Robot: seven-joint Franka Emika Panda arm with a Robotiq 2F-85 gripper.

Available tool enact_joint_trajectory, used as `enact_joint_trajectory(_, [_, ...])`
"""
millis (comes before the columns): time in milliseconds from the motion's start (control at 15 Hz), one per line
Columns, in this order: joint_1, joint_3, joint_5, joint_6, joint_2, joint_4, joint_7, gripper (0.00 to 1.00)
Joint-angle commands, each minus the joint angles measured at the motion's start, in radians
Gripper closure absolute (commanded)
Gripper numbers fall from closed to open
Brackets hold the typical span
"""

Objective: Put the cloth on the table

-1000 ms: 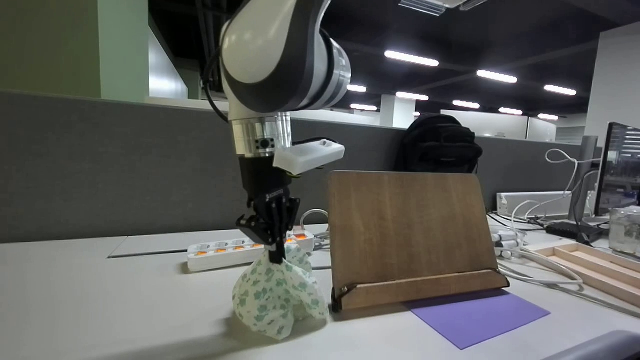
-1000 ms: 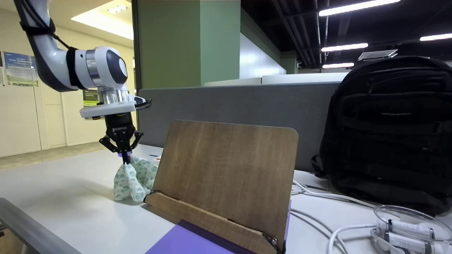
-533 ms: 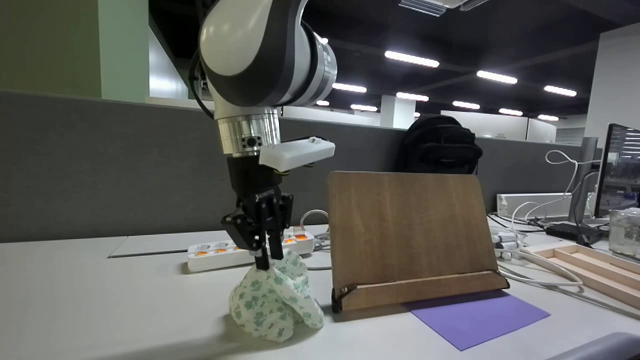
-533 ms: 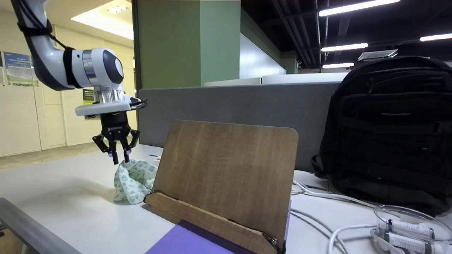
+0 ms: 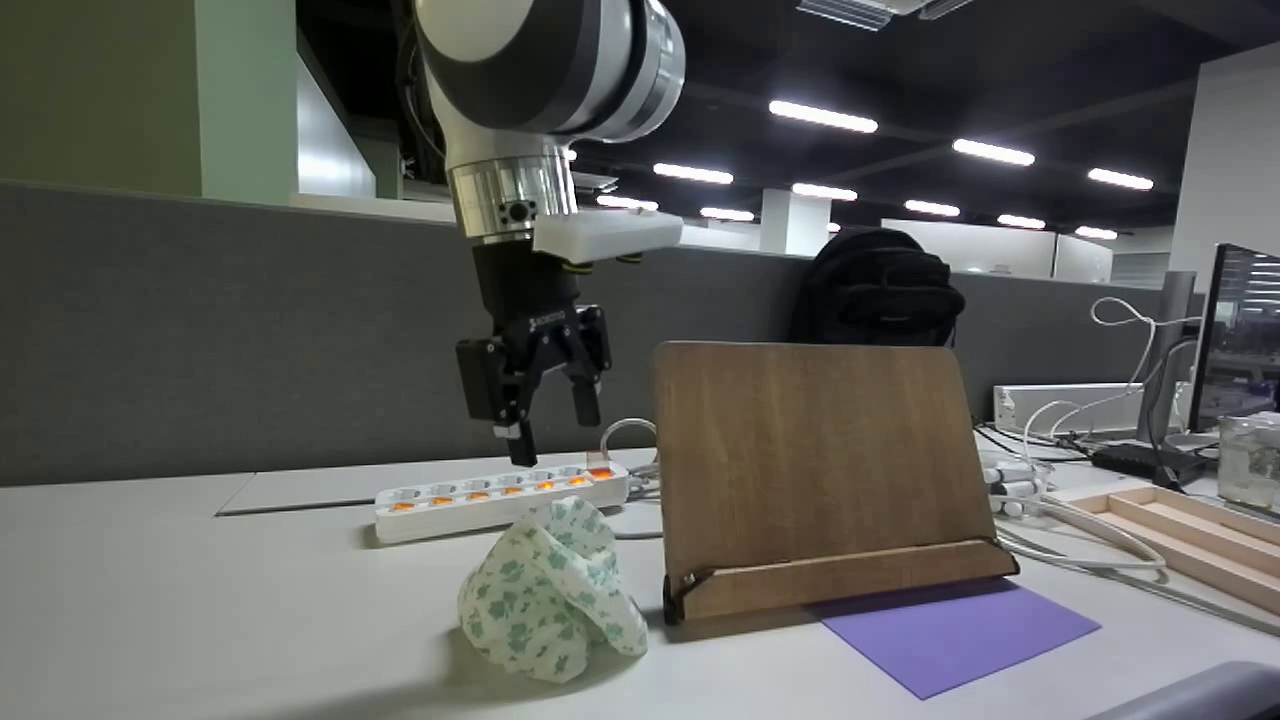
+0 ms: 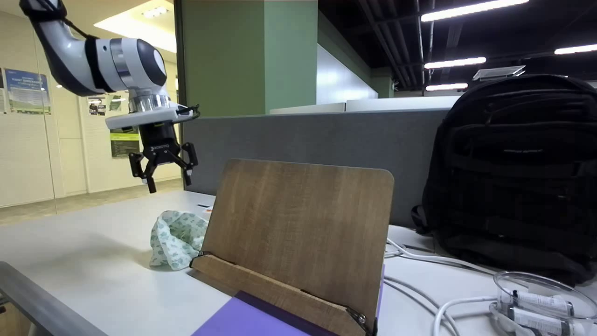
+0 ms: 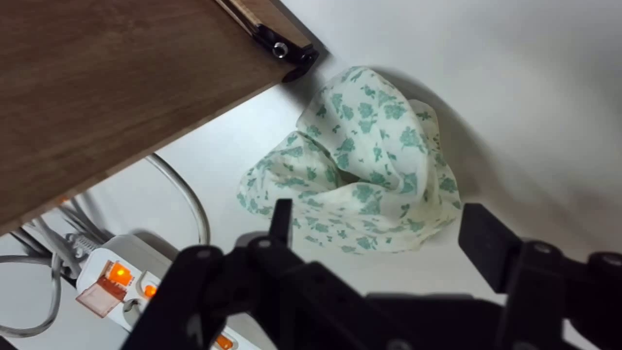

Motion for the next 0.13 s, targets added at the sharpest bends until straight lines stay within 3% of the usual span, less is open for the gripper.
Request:
enact_joint_trajectory(0, [-0.03,0.006,-0.011,-0.034,-0.096,-0.049,-0.037,0.0])
enact_joint_trajectory(67, [-0.037,0.006,-0.01,-0.047,-0.111,-0.054,-0.054,0.0])
